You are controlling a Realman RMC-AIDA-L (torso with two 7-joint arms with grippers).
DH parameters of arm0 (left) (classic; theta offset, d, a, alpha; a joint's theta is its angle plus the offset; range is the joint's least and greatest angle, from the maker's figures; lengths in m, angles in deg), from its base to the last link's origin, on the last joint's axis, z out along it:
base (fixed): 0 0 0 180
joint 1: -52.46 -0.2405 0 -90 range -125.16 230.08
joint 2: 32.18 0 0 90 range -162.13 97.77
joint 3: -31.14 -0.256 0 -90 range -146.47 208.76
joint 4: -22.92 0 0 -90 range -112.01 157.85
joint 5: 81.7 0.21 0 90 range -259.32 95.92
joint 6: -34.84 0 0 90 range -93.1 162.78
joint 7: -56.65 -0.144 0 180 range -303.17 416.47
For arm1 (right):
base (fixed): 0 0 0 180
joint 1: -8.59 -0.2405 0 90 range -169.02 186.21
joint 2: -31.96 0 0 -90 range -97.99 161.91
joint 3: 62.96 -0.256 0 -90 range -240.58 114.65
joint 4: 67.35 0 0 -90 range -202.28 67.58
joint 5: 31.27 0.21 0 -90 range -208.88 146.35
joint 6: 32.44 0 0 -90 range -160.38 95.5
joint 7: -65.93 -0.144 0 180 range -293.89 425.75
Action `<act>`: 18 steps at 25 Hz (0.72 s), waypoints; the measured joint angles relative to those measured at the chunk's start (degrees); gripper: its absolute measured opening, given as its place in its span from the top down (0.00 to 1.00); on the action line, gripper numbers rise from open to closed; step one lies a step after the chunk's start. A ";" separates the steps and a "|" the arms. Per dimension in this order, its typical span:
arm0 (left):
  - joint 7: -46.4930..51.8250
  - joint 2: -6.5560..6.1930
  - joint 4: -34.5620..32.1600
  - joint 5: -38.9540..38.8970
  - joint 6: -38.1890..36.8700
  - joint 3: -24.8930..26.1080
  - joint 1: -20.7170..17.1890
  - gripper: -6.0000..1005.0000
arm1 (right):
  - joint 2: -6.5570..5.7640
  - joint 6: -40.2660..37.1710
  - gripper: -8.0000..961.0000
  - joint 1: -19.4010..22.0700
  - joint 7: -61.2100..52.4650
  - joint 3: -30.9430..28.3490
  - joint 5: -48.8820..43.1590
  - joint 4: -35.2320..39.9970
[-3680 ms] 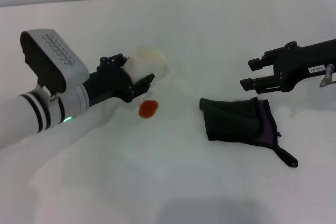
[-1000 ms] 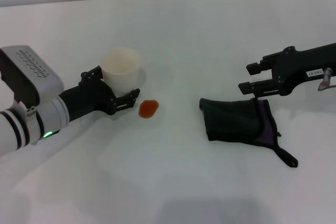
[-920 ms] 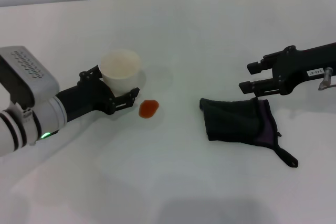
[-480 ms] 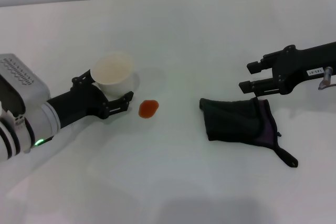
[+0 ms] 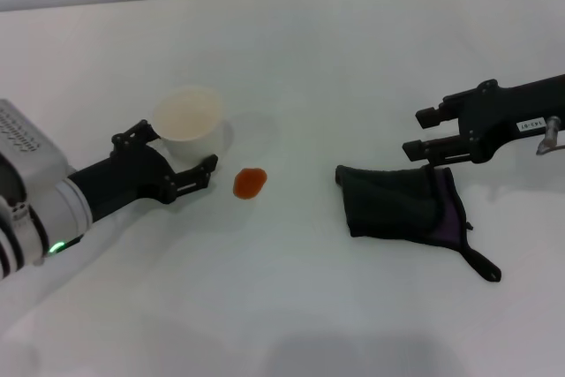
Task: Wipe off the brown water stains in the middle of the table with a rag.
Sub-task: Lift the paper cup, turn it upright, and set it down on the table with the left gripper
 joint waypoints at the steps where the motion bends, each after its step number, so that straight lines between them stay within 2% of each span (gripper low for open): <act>1: 0.00 0.00 0.34 -0.28 -0.70 0.00 -0.24 0.13 | 0.00 -0.08 0.40 0.04 -0.02 0.03 0.02 0.00; 6: 0.08 0.00 2.14 -0.98 -4.67 -0.21 -1.89 0.13 | 0.00 -0.18 0.40 0.05 -0.15 0.08 0.07 0.00; 15: -1.03 0.00 2.38 -1.86 -7.29 0.03 -4.52 0.13 | 0.00 -0.40 0.40 -0.09 -0.24 0.07 0.11 0.04; 18: -1.48 0.00 3.61 -3.08 -10.74 -0.09 -5.77 0.13 | 0.04 -1.26 0.40 -0.13 -0.31 0.07 0.12 0.49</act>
